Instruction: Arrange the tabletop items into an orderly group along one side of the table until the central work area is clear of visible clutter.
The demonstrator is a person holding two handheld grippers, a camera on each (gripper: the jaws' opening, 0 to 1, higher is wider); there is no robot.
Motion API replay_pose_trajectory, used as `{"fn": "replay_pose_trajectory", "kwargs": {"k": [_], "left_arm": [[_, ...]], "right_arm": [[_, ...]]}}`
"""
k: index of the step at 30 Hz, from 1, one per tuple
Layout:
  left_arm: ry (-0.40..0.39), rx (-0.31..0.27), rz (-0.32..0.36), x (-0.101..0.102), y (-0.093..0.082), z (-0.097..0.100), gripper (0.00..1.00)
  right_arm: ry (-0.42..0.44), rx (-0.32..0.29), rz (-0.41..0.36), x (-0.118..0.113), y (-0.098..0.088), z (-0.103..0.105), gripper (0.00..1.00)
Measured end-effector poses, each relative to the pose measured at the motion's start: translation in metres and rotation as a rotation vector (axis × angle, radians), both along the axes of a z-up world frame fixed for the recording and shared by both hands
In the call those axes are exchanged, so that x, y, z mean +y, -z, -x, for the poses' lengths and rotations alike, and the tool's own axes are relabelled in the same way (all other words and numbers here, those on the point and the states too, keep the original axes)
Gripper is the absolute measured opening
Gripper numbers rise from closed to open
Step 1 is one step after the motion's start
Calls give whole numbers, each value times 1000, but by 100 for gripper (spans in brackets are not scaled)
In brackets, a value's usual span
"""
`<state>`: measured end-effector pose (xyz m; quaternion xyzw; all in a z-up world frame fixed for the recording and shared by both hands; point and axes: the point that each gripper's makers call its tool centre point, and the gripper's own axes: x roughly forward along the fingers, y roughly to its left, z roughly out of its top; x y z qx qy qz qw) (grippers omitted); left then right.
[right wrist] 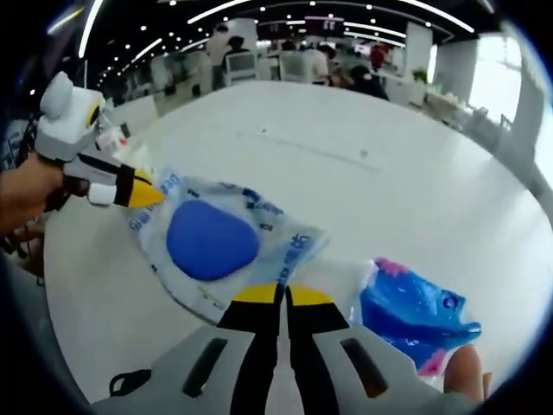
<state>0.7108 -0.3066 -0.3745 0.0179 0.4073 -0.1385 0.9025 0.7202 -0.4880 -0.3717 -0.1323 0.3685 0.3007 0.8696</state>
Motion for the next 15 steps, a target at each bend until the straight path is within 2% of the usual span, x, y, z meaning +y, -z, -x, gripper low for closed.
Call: {"fn": "replay_pose_trajectory", "kwargs": {"k": [4, 7, 15], "left_arm": [[12, -1, -19, 1, 3, 0, 3], [43, -24, -70, 1, 2, -1, 3], [75, -42, -115, -3, 0, -8, 3]], "right_arm": [[4, 3, 2, -1, 2, 1, 4], [8, 3, 1, -2, 3, 1, 4], [24, 2, -5, -3, 4, -1, 4]]}}
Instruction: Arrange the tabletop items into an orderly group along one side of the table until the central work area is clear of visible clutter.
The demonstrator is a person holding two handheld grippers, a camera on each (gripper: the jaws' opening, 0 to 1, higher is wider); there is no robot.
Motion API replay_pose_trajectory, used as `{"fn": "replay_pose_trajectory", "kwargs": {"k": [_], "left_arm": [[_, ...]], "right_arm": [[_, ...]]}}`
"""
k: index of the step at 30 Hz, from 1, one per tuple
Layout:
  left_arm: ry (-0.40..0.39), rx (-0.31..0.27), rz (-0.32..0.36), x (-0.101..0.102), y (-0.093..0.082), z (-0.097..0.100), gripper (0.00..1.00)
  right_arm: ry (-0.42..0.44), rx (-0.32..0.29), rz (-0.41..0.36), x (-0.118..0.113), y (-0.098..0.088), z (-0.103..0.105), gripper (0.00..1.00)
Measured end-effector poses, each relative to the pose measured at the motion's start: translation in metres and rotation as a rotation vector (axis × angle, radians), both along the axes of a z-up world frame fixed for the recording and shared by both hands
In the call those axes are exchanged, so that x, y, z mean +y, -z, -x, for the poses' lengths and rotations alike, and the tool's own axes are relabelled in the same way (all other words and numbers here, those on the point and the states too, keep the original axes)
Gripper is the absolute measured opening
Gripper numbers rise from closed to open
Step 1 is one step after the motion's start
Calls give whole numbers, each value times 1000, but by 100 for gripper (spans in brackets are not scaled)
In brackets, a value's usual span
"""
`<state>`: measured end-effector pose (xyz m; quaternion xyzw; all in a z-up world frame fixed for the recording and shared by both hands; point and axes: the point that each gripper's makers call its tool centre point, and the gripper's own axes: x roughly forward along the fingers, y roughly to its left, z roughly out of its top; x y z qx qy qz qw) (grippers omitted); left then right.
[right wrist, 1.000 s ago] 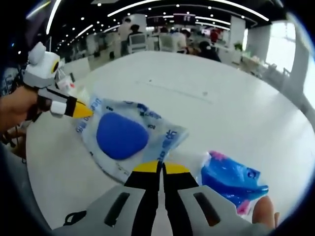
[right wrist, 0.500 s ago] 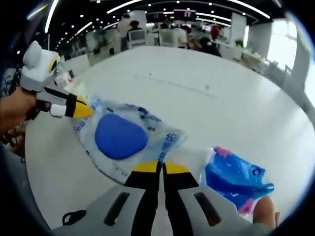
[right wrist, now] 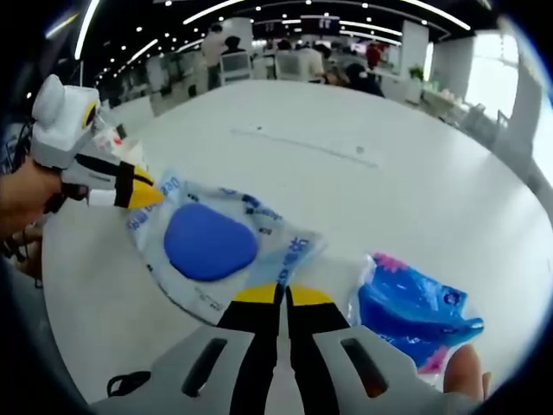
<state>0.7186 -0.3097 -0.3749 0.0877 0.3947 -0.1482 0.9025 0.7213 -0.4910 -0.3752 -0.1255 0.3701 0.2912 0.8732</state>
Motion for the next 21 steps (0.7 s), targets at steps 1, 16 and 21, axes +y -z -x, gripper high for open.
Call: {"fn": "replay_pose_trajectory", "kwargs": {"k": [1, 16, 21], "left_arm": [[1, -2, -2, 0, 0, 0, 3], [1, -3, -13, 2, 3, 0, 16], [4, -9, -3, 1, 1, 2, 21]], "right_arm": [[0, 0, 0, 0, 0, 0, 4], [12, 3, 0, -3, 2, -1, 5], [7, -1, 6, -2, 2, -1, 5]]}}
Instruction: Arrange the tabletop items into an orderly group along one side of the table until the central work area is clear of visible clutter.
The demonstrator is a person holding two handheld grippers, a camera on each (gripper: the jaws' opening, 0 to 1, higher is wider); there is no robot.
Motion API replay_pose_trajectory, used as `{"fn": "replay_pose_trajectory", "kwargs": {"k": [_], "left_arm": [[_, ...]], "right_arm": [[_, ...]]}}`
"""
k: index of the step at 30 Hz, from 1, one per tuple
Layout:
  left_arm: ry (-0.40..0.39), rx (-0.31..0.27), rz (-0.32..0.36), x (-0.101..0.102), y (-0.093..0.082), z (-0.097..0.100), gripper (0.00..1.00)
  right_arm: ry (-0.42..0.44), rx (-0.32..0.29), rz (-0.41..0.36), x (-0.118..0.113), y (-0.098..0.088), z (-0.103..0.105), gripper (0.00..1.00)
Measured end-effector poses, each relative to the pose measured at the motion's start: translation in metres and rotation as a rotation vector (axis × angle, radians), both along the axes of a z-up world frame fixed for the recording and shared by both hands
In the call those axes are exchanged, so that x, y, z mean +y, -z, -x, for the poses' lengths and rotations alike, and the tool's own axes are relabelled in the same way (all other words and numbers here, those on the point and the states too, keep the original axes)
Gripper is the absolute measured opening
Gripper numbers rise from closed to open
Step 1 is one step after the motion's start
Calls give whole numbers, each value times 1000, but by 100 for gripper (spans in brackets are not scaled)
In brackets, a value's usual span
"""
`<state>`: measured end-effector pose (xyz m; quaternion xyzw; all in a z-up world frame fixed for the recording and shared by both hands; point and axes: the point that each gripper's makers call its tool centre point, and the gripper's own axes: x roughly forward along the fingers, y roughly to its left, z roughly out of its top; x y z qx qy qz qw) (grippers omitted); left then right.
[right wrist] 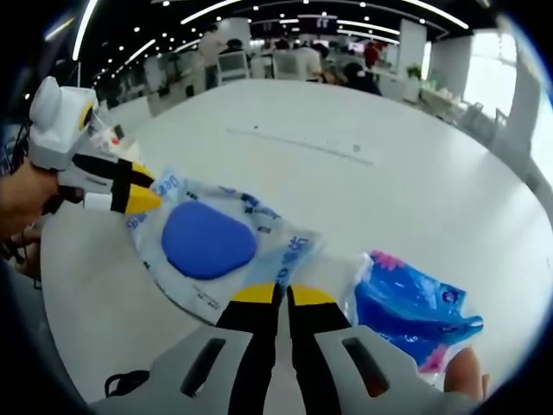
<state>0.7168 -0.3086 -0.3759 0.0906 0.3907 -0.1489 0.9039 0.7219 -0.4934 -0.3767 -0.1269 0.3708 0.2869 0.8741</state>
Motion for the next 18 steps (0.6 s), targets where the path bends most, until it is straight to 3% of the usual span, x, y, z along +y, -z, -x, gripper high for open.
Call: {"fn": "replay_pose_trajectory", "kwargs": {"k": [6, 18], "left_arm": [[-5, -24, 43, 1, -9, 4, 26], [16, -57, 113, -4, -23, 13, 25]], "right_arm": [[0, 1, 5, -1, 0, 1, 6], [-1, -1, 15, -2, 1, -2, 6]]}}
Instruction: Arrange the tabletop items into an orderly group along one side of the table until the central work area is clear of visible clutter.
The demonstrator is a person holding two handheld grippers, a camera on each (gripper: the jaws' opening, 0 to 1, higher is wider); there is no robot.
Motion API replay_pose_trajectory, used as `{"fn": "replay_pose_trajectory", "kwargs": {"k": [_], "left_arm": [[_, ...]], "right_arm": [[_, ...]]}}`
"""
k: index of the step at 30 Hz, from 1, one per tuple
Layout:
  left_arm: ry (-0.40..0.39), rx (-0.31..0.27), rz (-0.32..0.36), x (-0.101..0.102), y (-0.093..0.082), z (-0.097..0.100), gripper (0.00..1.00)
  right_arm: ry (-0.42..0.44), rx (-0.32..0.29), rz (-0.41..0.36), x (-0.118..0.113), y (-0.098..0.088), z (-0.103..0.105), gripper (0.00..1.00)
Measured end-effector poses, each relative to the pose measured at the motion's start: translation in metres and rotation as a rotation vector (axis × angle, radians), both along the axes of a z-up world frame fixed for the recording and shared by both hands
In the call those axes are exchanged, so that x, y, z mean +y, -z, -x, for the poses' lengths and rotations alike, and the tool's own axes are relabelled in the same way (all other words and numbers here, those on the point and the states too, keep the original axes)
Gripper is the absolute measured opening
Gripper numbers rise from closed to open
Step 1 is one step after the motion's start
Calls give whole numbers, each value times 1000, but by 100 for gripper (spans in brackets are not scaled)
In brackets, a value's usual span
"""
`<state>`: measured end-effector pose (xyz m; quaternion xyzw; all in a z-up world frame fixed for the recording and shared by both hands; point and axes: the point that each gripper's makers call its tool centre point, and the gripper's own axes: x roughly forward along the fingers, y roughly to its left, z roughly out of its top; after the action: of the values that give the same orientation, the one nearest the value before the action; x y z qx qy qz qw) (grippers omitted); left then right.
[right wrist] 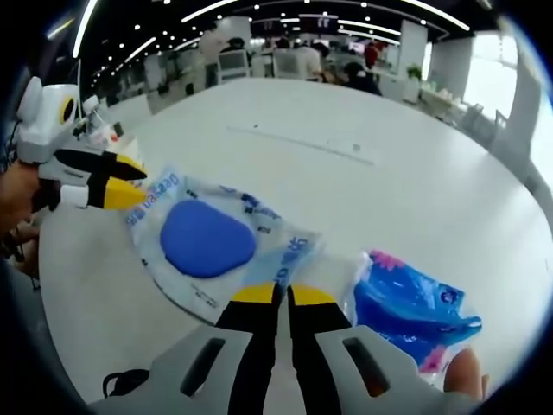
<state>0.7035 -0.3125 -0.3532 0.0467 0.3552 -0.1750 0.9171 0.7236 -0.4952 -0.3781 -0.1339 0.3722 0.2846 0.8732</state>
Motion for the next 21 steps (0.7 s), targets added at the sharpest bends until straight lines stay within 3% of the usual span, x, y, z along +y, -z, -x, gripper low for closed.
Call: {"fn": "replay_pose_trajectory", "kwargs": {"k": [13, 21], "left_arm": [[7, -29, 35, -3, -10, 8, 27], [14, -40, 49, -7, -12, 10, 32]], "right_arm": [[4, -10, -3, 0, -4, -2, 8], [4, -32, -13, 2, -9, -2, 16]]}}
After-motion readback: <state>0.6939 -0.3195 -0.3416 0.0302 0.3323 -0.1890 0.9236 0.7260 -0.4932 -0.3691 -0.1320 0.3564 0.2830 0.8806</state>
